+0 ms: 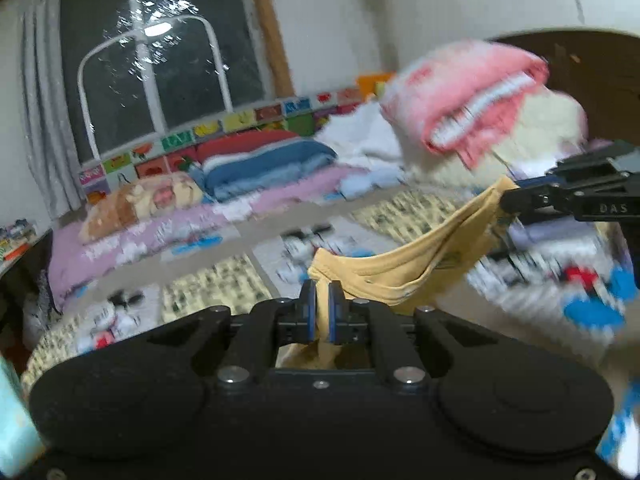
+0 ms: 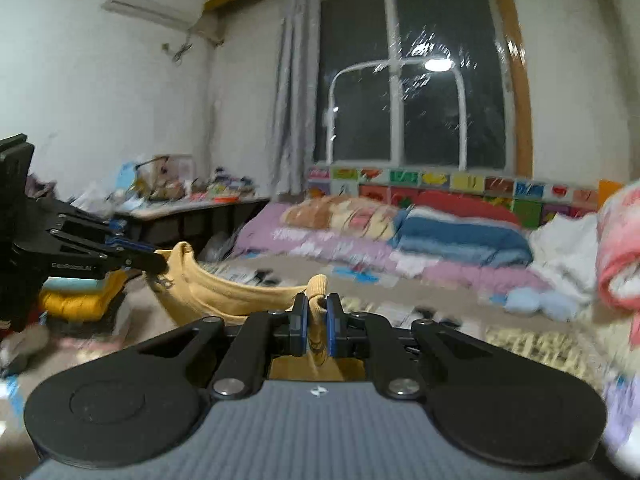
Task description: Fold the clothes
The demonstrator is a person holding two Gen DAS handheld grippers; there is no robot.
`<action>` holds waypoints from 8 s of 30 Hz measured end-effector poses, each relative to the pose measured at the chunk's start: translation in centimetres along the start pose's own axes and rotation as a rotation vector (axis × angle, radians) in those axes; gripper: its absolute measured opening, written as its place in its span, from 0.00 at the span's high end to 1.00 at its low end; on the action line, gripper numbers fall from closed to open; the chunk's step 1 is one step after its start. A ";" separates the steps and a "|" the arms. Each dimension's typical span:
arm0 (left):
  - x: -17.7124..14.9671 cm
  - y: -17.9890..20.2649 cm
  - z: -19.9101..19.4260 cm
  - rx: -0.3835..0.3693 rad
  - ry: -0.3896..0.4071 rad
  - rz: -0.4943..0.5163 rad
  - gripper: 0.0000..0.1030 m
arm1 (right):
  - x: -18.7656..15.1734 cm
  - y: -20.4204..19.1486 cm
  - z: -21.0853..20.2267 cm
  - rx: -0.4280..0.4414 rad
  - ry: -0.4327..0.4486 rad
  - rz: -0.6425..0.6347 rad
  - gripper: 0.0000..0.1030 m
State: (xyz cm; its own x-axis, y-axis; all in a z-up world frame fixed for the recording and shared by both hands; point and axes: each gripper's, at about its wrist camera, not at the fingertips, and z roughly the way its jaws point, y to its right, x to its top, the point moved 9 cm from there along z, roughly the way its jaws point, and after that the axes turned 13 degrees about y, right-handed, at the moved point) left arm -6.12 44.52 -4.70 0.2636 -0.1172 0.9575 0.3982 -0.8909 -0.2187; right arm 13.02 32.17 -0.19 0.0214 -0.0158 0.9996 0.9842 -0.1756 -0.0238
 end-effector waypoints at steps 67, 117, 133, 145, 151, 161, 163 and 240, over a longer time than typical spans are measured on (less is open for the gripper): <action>-22.1 10.2 -15.6 0.263 -0.273 -0.753 0.49 | -25.0 -8.1 -22.7 -0.379 -0.265 0.557 0.82; -20.6 6.4 -13.0 0.338 -0.317 -0.629 0.32 | -22.5 -4.4 -18.1 -0.291 -0.116 0.539 0.38; -19.9 1.6 -2.6 0.253 -0.301 -0.661 0.32 | -25.1 -0.9 -13.7 -0.261 -0.163 0.670 0.35; -20.7 -2.8 4.4 0.224 -0.268 -0.754 0.35 | -25.9 -1.3 -12.8 -0.240 -0.173 0.647 0.31; -20.5 -4.5 7.1 0.241 -0.267 -0.758 0.60 | -25.9 -1.3 -12.5 -0.234 -0.165 0.644 0.30; -17.7 -4.9 6.0 0.303 -0.221 -0.609 1.00 | -25.9 -1.1 -12.4 -0.228 -0.156 0.657 0.30; -16.9 -4.8 5.5 0.304 -0.214 -0.569 1.00 | -25.9 -1.1 -12.4 -0.229 -0.157 0.657 0.30; -26.8 -15.7 -13.2 0.510 -0.076 -1.084 0.58 | -24.1 -35.4 -12.6 0.267 -0.236 -0.812 0.64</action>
State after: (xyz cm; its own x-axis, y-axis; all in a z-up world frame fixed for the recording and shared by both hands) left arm -31.04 55.83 -24.44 -0.3792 0.6281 0.6795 0.7425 -0.2317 0.6286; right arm -24.51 26.34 -23.55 -0.6949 0.2225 0.6838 0.7189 0.1918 0.6681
